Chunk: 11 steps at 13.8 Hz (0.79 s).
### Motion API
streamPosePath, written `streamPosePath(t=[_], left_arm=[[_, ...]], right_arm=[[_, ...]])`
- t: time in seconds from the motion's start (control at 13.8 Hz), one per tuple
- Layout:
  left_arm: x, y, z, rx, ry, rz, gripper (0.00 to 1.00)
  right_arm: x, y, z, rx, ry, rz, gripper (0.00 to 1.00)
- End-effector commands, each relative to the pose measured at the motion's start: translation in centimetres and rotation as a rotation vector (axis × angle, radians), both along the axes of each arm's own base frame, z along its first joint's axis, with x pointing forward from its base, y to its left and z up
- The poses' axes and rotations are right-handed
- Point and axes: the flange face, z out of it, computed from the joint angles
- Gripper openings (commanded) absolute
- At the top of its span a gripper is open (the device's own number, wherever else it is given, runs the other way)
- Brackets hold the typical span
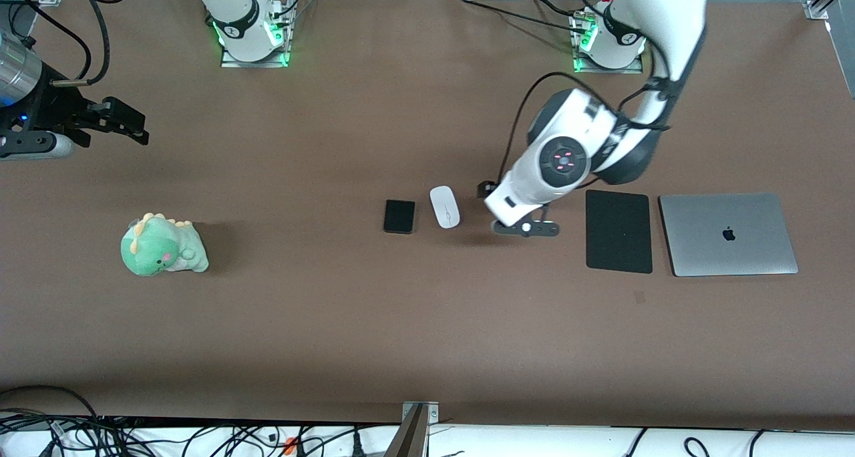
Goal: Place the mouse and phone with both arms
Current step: 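Reach the left gripper over the white mouse and lower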
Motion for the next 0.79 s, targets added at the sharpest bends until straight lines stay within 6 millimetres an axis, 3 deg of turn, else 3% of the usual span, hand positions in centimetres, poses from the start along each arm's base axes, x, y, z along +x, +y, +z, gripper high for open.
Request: streamPosePath(t=[0.0, 0.14, 0.36, 0.51, 0.72], left_arm=[[-0.8, -5.0, -2.9, -0.034, -0.065, 0.117, 1.00], [-2.2, -7.7, -6.2, -0.047, -0.089, 0.144, 1.00], [-4.1, -10.4, -9.0, -0.021, -0.119, 0.199, 1.00], [-4.3, -10.3, -10.9, -0.005, -0.166, 0.206, 1.00], [-4.4, -10.2, -11.6, 0.013, -0.170, 0.229, 1.00]], right_arm=[[0.3, -0.1, 0.4, 0.002, 0.000, -0.003, 1.00], [0.3, -0.1, 0.4, 0.002, 0.000, -0.003, 1.00], [0.3, -0.2, 0.4, 0.002, 0.001, -0.004, 1.00], [0.3, -0.2, 0.4, 0.002, 0.001, -0.004, 1.00], [0.3, -0.2, 0.4, 0.002, 0.003, -0.004, 1.00]])
